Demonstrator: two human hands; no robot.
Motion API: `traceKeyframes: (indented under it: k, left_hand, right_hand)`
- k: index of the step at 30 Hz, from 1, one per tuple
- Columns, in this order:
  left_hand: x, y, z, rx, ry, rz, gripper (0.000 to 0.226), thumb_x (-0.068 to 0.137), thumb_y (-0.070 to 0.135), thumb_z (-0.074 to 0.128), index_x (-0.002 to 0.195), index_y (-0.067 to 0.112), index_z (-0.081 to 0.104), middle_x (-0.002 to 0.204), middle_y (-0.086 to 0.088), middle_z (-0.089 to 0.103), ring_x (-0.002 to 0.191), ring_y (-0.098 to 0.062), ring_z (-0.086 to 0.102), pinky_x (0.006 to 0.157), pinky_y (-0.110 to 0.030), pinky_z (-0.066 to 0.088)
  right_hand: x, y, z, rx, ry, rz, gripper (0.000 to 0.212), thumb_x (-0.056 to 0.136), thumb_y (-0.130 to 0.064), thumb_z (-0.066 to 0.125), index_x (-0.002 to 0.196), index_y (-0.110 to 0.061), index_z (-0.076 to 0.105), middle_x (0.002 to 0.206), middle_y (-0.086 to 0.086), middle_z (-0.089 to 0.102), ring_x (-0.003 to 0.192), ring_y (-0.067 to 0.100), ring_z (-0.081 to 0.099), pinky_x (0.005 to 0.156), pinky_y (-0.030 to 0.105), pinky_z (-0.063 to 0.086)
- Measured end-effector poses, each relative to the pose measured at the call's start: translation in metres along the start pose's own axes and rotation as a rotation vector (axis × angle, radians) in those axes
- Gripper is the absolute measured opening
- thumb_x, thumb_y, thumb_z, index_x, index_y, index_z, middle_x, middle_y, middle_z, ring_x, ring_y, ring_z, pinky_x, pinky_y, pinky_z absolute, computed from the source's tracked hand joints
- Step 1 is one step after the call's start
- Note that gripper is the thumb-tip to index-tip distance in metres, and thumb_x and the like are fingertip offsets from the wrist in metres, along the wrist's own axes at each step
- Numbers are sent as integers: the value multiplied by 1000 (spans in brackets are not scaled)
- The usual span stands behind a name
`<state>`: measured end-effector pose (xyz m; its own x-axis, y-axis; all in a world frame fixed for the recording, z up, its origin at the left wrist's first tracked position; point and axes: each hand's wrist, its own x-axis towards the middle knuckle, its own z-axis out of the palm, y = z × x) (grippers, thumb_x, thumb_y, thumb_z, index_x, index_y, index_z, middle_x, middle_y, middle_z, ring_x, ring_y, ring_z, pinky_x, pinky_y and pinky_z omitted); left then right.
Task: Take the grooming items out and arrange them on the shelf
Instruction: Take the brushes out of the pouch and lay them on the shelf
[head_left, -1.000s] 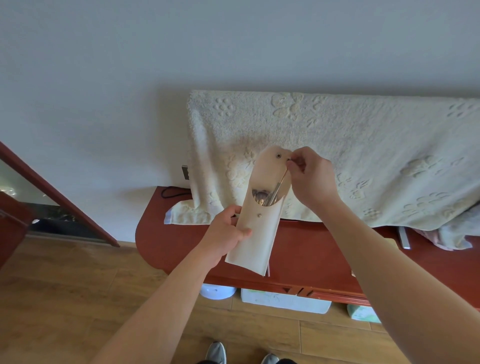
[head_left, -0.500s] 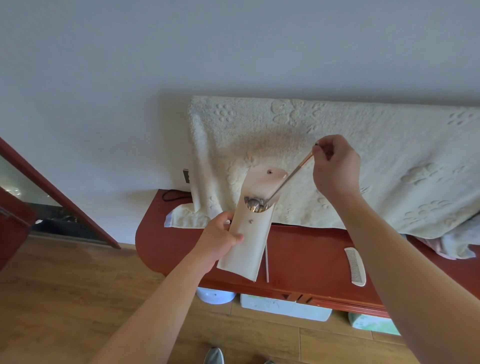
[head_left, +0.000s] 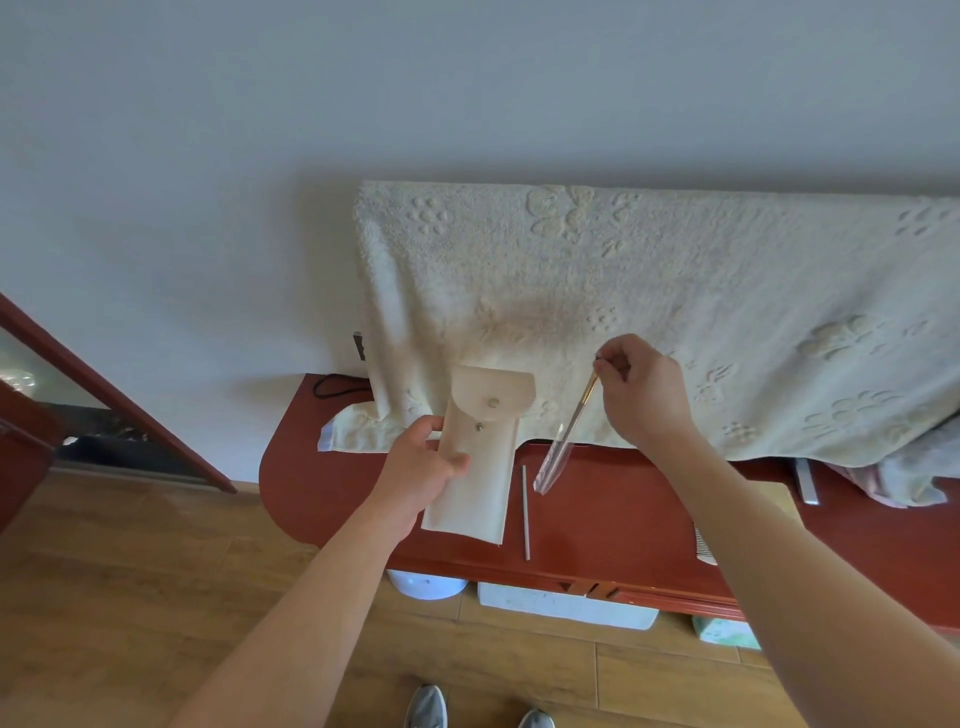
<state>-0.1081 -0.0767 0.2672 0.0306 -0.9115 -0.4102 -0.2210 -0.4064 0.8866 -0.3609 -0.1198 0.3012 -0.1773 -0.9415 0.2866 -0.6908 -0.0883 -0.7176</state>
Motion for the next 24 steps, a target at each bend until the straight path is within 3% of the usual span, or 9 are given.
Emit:
traceKeyframes:
  k: [4, 11, 20, 24]
  left_hand:
    - [6, -4, 6, -4, -2, -20, 41, 83, 6, 73, 116, 26, 59, 109, 0, 72, 97, -19, 70, 85, -38, 56]
    - [14, -12, 14, -19, 14, -48, 40, 84, 2, 71, 117, 22, 60, 105, 1, 73, 93, -15, 71, 76, -29, 56]
    - [39, -24, 22, -53, 34, -73, 37, 83, 0, 70, 112, 21, 63, 101, 4, 75, 92, -13, 72, 84, -37, 58]
    - [50, -34, 27, -63, 30, -103, 38, 82, -1, 71, 111, 21, 63, 100, 5, 75, 92, -14, 72, 83, -37, 58]
  right_hand:
    - [-9, 21, 17, -41, -100, 28, 6, 91, -11, 59, 91, -14, 64, 74, -4, 63, 68, 14, 59, 63, 28, 47]
    - [-18, 64, 54, -68, -297, 86, 7, 92, -13, 56, 92, -16, 63, 79, 0, 67, 72, 16, 61, 67, 33, 52]
    - [-17, 119, 108, -102, -495, 168, 8, 92, -17, 55, 90, -23, 60, 83, -2, 68, 75, 18, 65, 68, 35, 54]
    - [-20, 140, 127, -111, -543, 201, 9, 93, -16, 54, 94, -22, 61, 87, -5, 68, 78, 13, 63, 67, 26, 49]
